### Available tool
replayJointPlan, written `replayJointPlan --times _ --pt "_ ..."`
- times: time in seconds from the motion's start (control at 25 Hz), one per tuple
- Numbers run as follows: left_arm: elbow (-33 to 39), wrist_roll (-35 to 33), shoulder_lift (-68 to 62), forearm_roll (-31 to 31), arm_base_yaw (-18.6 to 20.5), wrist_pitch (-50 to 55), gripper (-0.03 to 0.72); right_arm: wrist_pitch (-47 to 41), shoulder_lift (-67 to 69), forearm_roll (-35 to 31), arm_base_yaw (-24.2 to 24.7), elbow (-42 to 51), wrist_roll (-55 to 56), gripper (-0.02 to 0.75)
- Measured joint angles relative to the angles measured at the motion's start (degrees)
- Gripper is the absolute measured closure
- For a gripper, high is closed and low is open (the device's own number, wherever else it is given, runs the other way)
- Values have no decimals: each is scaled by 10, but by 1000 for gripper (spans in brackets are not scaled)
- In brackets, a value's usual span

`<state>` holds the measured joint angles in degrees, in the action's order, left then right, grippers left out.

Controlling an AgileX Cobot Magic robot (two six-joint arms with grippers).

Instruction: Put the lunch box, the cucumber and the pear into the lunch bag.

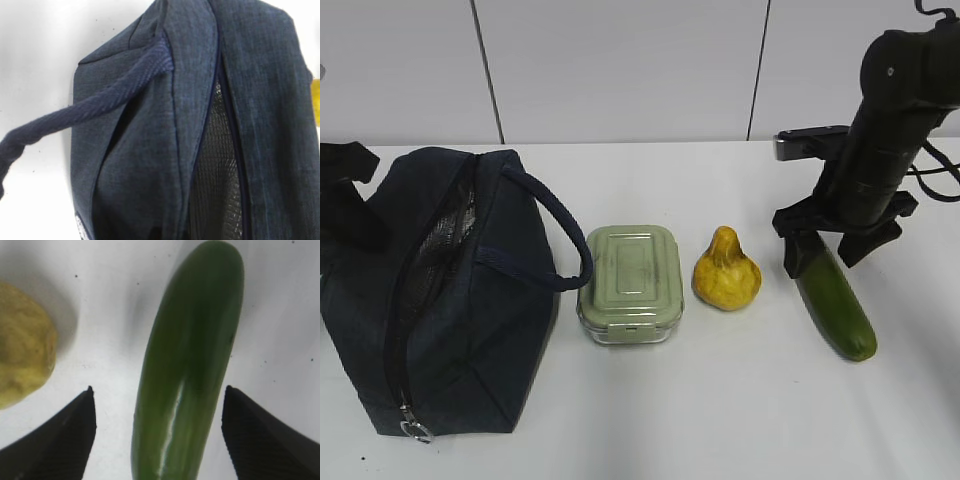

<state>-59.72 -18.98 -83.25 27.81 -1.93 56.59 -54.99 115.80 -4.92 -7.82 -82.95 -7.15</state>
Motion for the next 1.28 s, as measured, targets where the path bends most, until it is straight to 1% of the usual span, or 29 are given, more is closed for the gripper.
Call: replayJointPlan --times 0.2,0.44,0.52,0.64,0.68,0.84,1.0,1.12,1.2,1.28 --pt "0 0 0 0 0 0 701 -7 24 24 -2 -6 18 142" --pt "0 0 0 0 0 -1 701 -13 48 29 -2 -6 23 146" --pt "0 0 0 -1 0 -1 701 -13 50 29 -2 -6 24 172" --pt "0 0 0 -1 0 -2 701 -15 50 29 -2 -6 24 262" --pt "0 0 0 -1 0 -2 701 -16 50 29 -2 -6 24 279" --pt "0 0 0 -1 0 -2 702 -27 50 31 -2 -9 24 301" --pt "0 0 0 -1 0 -2 702 -44 47 31 -2 -16 25 303" --pt "0 0 0 0 0 -2 702 -50 16 31 -2 -28 25 304" --pt "0 0 0 1 0 -4 702 -52 -20 10 -2 -41 24 304" --pt "0 0 0 2 0 -6 702 -58 -53 -43 -2 -51 6 304"
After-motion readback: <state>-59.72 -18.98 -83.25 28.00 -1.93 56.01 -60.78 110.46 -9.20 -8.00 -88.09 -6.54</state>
